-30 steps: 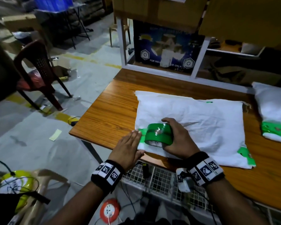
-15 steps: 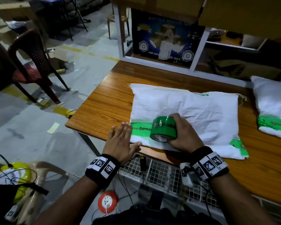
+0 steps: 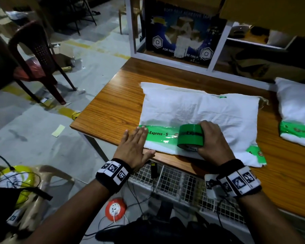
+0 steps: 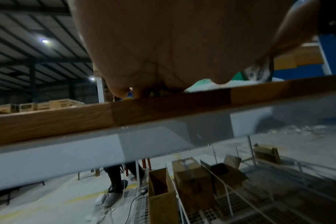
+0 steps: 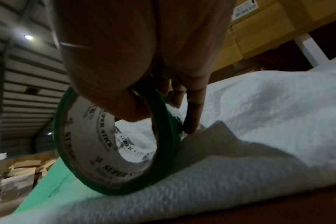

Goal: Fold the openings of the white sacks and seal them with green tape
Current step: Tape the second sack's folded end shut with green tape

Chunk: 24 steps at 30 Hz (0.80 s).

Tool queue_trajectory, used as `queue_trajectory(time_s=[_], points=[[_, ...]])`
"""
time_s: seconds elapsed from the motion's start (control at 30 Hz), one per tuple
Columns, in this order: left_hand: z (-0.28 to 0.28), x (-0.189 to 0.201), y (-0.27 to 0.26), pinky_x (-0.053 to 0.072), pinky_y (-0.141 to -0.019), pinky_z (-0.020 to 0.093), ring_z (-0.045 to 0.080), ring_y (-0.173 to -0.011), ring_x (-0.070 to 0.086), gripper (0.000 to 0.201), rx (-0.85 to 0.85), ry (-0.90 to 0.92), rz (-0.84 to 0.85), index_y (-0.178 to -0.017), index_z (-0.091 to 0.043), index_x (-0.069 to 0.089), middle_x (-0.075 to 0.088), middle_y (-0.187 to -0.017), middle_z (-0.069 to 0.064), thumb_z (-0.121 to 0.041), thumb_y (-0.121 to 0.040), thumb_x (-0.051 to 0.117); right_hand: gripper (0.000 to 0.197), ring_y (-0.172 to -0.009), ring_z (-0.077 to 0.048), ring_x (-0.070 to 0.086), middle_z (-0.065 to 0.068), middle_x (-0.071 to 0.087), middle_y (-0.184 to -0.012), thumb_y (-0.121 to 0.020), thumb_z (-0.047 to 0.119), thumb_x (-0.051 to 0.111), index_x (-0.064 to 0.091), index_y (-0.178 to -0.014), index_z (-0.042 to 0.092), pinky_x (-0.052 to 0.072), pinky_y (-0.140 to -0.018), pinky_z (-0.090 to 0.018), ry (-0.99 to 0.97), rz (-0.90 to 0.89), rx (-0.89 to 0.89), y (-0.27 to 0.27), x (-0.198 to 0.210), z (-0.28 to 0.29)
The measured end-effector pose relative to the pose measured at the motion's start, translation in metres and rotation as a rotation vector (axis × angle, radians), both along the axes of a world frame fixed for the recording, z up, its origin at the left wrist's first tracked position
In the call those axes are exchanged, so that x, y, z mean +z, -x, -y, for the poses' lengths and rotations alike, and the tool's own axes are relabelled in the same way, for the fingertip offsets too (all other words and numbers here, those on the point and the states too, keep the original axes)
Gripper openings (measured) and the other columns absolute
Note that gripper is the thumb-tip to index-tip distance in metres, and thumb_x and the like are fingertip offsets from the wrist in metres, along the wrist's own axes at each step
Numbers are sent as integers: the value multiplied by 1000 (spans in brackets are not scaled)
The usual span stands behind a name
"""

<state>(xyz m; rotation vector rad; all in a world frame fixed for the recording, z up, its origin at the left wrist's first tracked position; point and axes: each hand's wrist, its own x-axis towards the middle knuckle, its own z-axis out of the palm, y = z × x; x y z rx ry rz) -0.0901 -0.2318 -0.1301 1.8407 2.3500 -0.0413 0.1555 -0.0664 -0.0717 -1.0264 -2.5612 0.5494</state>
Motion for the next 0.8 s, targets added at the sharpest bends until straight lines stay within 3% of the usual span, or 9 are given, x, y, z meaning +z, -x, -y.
queue_trajectory(time_s=[0.1,0.23,0.33,0.43,0.53,0.63,0.8], points=[[-6,9,-18,-11,-122,48,20,-150,-18,86,-3,-48,-10,-156,-13,-15,-16,-162,3,-70,-93,0,68,-101,-27,50,-5,52,-107,-60,2,76,48,-119,20,37,-76,-31,50,-12,-4,0,-10,-6],[-18,4,-33,-11,-122,47,17,-150,-16,87,-28,-12,29,-156,-14,-15,-13,-164,2,-70,-91,-7,62,-94,-24,55,-5,58,-103,-65,14,86,50,-115,20,45,-75,-35,67,-67,-9,2,-11,-9],[-15,-7,-27,-6,-124,42,15,-152,-9,90,-43,-37,51,-157,-15,-10,-5,-166,2,-71,-88,-9,54,-92,-27,52,-3,54,-98,-66,19,86,51,-107,14,39,-72,-37,14,-46,22,-6,0,-12],[-13,-11,-20,-3,-124,38,14,-153,-7,91,-63,-58,79,-158,-16,-8,-3,-167,1,-73,-87,-9,64,-91,-26,43,-5,52,-100,-60,29,91,51,-108,13,36,-70,-39,-84,34,-28,-35,9,-23],[-15,-5,-24,-2,-124,40,15,-152,-10,94,-36,-31,74,-157,-15,-10,-8,-165,1,-75,-85,-13,68,-98,-31,46,-12,55,-109,-61,16,90,51,-116,13,41,-77,-41,-97,114,-37,-48,0,-27],[-22,3,-48,-2,-124,43,19,-152,-13,91,-50,-59,74,-157,-13,-11,-12,-163,4,-73,-88,-11,73,-104,-33,51,-11,55,-112,-59,8,87,50,-122,16,47,-83,-41,-35,65,-52,-45,-7,-27],[-37,-9,-74,3,-125,41,16,-153,-7,91,-75,-93,198,-159,-14,-1,-3,-166,3,-72,-89,4,71,-107,-33,52,-11,53,-115,-62,4,83,50,-124,14,45,-83,-39,-28,76,-72,-40,-1,-27]])
